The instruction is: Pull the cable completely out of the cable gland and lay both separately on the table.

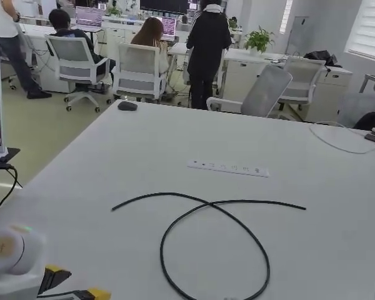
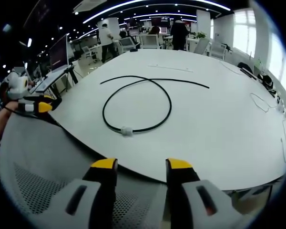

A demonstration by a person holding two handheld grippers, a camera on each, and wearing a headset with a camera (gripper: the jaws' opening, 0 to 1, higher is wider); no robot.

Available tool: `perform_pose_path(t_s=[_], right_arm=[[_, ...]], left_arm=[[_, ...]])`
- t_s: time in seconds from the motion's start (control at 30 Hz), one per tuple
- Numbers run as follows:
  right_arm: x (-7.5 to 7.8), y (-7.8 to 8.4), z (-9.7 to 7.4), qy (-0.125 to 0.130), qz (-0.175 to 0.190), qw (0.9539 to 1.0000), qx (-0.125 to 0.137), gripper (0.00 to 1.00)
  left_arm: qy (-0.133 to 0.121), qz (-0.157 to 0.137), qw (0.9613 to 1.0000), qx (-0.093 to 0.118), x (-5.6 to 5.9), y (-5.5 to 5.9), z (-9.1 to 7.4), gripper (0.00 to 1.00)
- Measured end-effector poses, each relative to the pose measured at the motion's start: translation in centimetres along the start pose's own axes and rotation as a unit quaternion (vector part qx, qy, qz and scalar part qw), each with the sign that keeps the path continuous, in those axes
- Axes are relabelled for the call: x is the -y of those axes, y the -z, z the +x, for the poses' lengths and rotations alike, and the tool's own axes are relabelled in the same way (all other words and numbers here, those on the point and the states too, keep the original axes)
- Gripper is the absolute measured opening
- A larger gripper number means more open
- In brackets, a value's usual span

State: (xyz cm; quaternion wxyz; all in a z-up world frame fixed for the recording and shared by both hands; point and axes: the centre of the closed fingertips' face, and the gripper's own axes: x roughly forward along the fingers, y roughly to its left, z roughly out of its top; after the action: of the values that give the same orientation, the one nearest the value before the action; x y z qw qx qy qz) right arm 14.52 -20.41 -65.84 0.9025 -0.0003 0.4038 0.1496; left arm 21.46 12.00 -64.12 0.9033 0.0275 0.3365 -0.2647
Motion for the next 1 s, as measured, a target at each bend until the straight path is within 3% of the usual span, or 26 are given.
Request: perform_pose_path(t_s=[0.1, 0.17, 0.23, 0.27, 0.33, 0.43, 0.47, 0.63, 0.73, 0.77, 0.93, 1.0], right_arm=[[0.1, 0.0, 0.0, 0.001, 0.001, 1.0000, 0.001, 0.42], [0.1, 0.0, 0.0, 0.001, 0.003, 1.0000, 0.002, 0.42], [0.2, -0.1, 0.0, 0.001, 0.004, 1.0000, 0.003, 0.42], [0.2, -0.1, 0.0, 0.001, 0.004, 1.0000, 0.003, 0.42], [0.3, -0.1, 0.0, 0.002, 0.003, 1.0000, 0.005, 0.41], [0.3, -0.2, 0.0, 0.003, 0.002, 1.0000, 0.006, 0.41], [0.3, -0.2, 0.0, 0.004, 0.002, 1.0000, 0.007, 0.40], [0.4, -0.3, 0.0, 0.005, 0.001, 0.9999, 0.011, 0.39], [0.5, -0.4, 0.0, 0.006, 0.002, 0.9999, 0.013, 0.39], [0.5, -0.4, 0.0, 0.006, 0.002, 0.9999, 0.014, 0.39], [0.6, -0.5, 0.0, 0.010, 0.008, 0.9998, 0.017, 0.39], [0.6, -0.5, 0.0, 0.011, 0.010, 0.9997, 0.019, 0.39]], left_arm=[[0.004, 0.012, 0.9999, -0.003, 0.3, -0.1, 0.1, 0.52], [0.011, 0.038, 0.9992, -0.010, 0.6, -0.1, 0.2, 0.52], [0.016, 0.088, 0.9954, -0.035, 0.8, 0.0, 0.3, 0.53], [0.008, 0.140, 0.9887, -0.054, 0.7, -0.3, 0.4, 0.53], [0.009, 0.197, 0.9791, -0.050, 1.2, -1.9, 0.8, 0.53], [0.043, 0.223, 0.9733, -0.035, 3.2, -4.3, 1.5, 0.50], [0.060, 0.235, 0.9695, -0.034, 4.3, -5.2, 2.1, 0.49], [0.133, 0.269, 0.9530, -0.045, 8.6, -6.4, 5.6, 0.48], [0.168, 0.288, 0.9405, -0.065, 10.9, -6.0, 8.0, 0.46], [0.174, 0.288, 0.9393, -0.067, 11.2, -5.9, 8.3, 0.46], [0.235, 0.287, 0.9221, -0.110, 14.7, -3.8, 12.3, 0.43], [0.251, 0.280, 0.9190, -0.119, 15.8, -3.2, 13.8, 0.43]])
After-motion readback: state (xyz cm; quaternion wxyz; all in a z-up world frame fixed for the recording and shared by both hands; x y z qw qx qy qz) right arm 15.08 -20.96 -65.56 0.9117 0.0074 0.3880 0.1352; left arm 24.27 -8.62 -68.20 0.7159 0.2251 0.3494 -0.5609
